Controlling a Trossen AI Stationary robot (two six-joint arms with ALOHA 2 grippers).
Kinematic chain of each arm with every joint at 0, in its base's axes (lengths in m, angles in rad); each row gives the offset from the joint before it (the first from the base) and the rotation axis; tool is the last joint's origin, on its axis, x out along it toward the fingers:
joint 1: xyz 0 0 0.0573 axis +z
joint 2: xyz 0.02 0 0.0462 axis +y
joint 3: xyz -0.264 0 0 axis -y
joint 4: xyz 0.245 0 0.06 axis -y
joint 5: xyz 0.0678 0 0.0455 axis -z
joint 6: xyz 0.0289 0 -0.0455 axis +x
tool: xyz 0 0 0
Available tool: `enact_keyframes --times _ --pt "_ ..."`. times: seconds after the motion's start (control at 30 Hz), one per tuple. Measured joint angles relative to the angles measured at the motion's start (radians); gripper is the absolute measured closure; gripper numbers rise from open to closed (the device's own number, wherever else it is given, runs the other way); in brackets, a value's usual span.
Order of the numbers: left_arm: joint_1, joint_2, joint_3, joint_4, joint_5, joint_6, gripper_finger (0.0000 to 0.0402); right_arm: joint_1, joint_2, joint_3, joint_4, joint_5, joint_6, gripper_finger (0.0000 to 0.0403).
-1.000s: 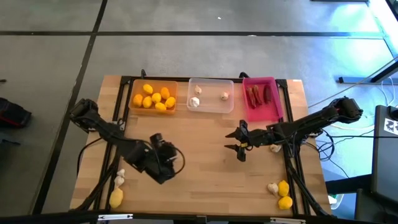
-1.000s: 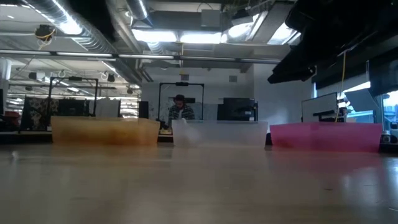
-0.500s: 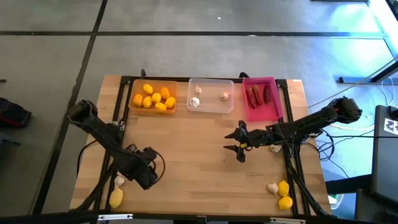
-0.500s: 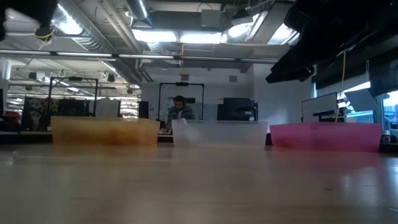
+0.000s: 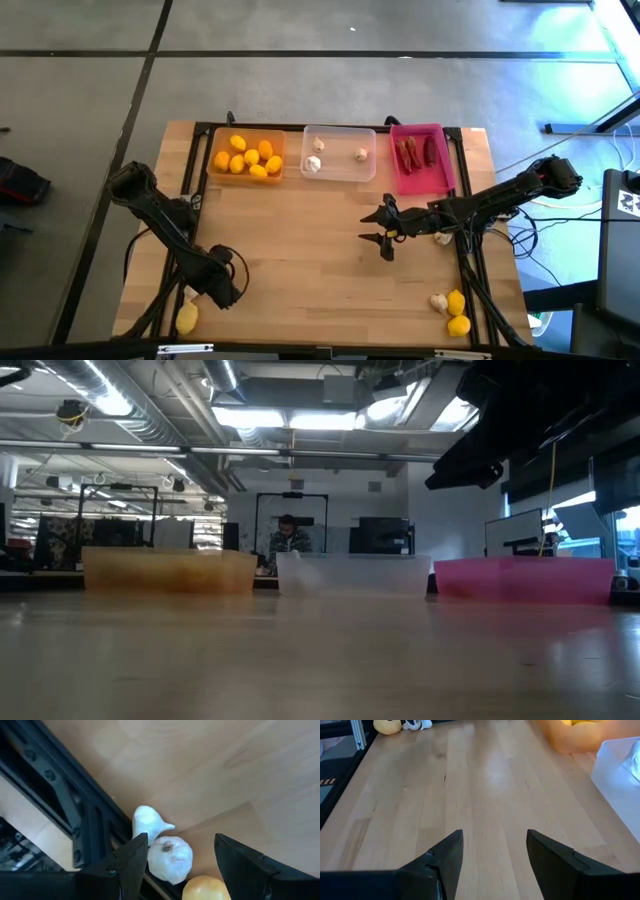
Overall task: Sort produce into baskets
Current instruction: Put the white garlic into the transparent bin
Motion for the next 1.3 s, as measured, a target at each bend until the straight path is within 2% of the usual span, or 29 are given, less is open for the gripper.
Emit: enact_keyframes --times 0.53,0.83,1.3 --pt "-0.021 0.001 -0.109 0.066 0.081 -0.01 0.0182 0.0 0.0 0.0 -0.007 0.003 -0.004 0.0192" --pt "-0.044 0.001 -0.175 0.166 0.083 -0.01 0.0231 0.0 0.0 0.0 -0.007 0.008 -0.005 0.0192" --pt "-0.043 0.001 -0.178 0.166 0.083 0.017 0.0316 0.0 0.0 0.0 -0.003 0.01 -0.004 0.0192"
